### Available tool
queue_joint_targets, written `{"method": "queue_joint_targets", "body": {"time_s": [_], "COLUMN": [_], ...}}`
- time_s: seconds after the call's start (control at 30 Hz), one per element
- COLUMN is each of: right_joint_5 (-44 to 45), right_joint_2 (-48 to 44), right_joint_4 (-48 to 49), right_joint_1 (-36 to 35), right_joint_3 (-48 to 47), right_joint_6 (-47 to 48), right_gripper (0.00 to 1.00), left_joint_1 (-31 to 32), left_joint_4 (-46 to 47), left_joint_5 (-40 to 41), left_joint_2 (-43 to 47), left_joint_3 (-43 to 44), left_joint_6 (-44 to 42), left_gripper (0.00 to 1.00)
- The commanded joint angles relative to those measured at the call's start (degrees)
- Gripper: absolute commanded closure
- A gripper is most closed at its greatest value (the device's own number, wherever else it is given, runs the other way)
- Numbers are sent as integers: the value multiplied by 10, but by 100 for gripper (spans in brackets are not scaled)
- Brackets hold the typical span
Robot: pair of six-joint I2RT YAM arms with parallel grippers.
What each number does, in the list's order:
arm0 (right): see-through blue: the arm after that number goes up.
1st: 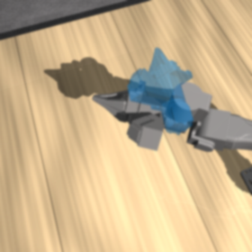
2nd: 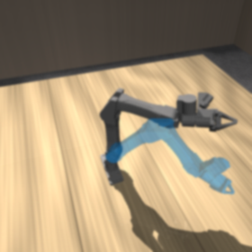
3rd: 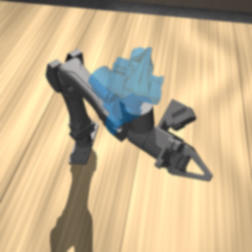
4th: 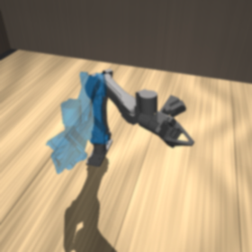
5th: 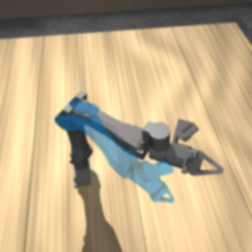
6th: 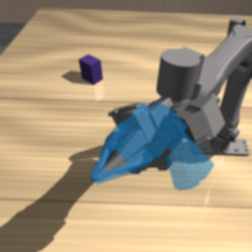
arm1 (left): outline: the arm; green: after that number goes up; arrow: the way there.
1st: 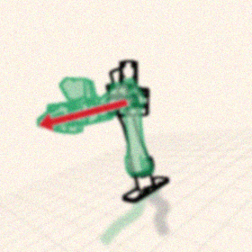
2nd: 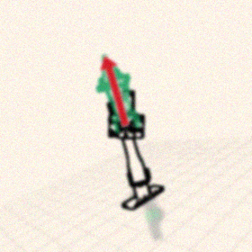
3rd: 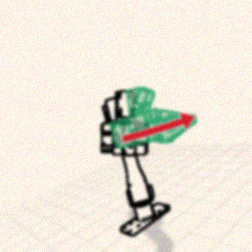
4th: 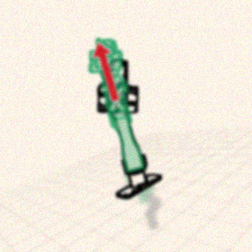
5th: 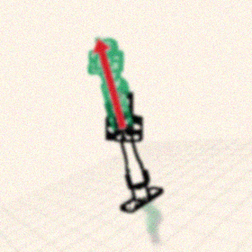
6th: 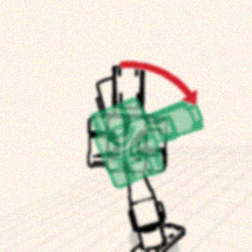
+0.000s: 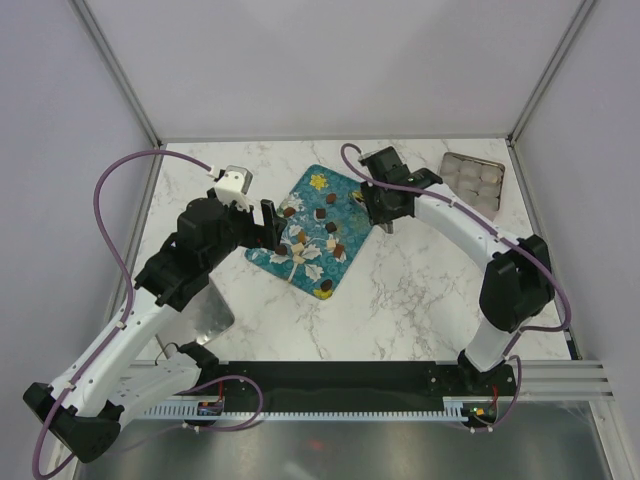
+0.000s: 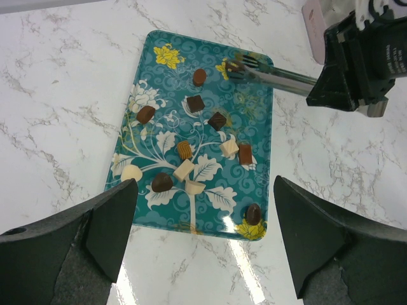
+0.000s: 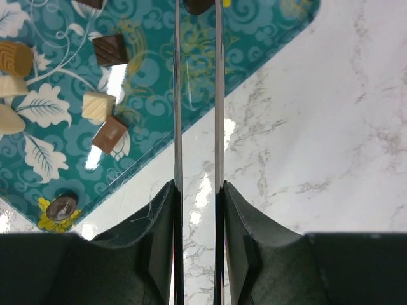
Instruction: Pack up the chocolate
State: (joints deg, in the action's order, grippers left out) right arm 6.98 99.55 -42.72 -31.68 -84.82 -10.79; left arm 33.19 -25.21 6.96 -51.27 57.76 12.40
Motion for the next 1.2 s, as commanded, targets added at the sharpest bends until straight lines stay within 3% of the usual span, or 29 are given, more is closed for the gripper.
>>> {"method": "queue_joint_targets", "body": {"time_s": [0.0,0.23,0.47,0.77,1.17], "right_joint_5": [9,6,65,76,42], "right_joint_2": [-42,-57,-66,7,75], "right_joint_4": [-7,-31,-47,-47,-34], "right_joint_1": [26,81,211,329,363], "right_joint_3": [-33,-62,-118,-183,-197], "right_joint_6": [1,-4,-38,-53,-50], "right_gripper": [61,61,61,62,62], "left_joint_1": [-2,-2,-2,-2,-3], "left_joint_4": [9,10,9,9,9], "left_joint_5": [5,4,-2,-5,-6], "left_joint_2": [3,6,2,8,5], "left_joint_3": [8,8,8,8,10], "left_joint_6": [-12,-12,-10,-10,-12], "left_gripper": [5,5,5,5,5]}}
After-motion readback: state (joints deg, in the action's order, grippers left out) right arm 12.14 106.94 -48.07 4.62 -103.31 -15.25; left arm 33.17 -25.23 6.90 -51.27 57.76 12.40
